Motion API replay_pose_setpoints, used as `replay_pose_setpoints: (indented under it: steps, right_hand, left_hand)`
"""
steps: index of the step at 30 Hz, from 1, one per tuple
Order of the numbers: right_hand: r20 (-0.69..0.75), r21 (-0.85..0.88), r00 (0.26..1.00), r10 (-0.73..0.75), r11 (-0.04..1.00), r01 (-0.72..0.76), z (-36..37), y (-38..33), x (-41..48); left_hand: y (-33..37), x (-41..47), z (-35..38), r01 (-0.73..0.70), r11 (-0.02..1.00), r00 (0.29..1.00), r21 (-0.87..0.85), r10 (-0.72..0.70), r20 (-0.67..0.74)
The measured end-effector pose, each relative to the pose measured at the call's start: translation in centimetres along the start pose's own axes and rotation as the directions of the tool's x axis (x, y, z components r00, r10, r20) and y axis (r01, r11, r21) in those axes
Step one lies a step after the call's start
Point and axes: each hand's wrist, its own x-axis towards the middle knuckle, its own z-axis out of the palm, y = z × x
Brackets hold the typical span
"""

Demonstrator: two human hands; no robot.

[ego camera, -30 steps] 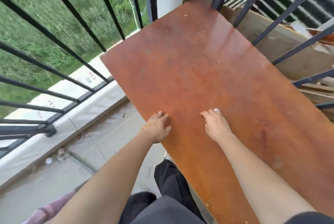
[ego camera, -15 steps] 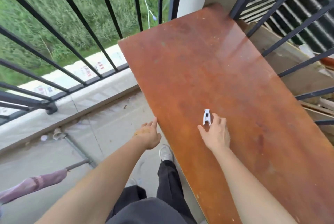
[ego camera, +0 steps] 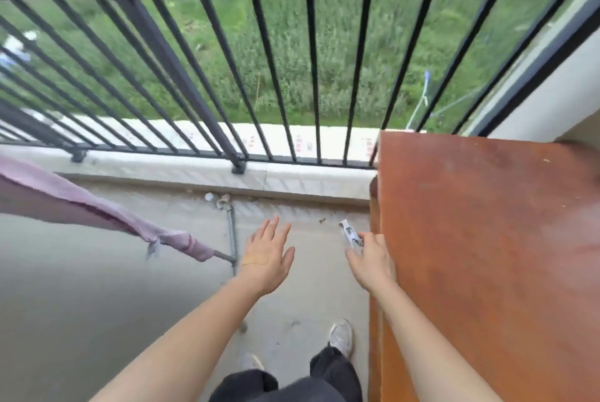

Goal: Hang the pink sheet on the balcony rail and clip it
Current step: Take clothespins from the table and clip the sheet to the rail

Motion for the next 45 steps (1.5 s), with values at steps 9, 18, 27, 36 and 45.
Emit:
replay_pose_setpoints:
  steps: [9,18,27,36,45]
  right_hand:
    - [0.310,0.046,0.615,-0.725,0.658,0.752,14.5,-31.2,-10.8]
    - [0.453,0.124,0.166,-0.876,0.246,0.961,34.0,-54.6,-28.5]
    - [0.328,0.282,0.061,-0.943,0.160,0.946,44.9,-71.1,-34.7]
    - [0.300,0.496,0.107,-0.948,0.251,0.831,61.3,-93.7,-31.3]
    - [0.311,0.588,0.036,-0.950,0.222,0.778,73.4,-116.7,-35.3]
  left_hand:
    - [-26.9,-17.5,-10.3,0.528,0.808,0.715,-0.261,-0.589,-0.377]
    - [-50.5,-41.1,-15.1,0.742,0.528,0.247,-0.414,-0.789,-0.563]
    - [-67.0,-46.4,-18.5,0.767,0.406,0.073,-0.498,-0.825,-0.560]
    - [-90.6,-40.6,-26.0,0.798,0.321,0.030,-0.510,-0.867,-0.498]
    - [-111.7,-41.9,-34.0,0.787,0.295,-0.050,-0.541,-0.845,-0.532]
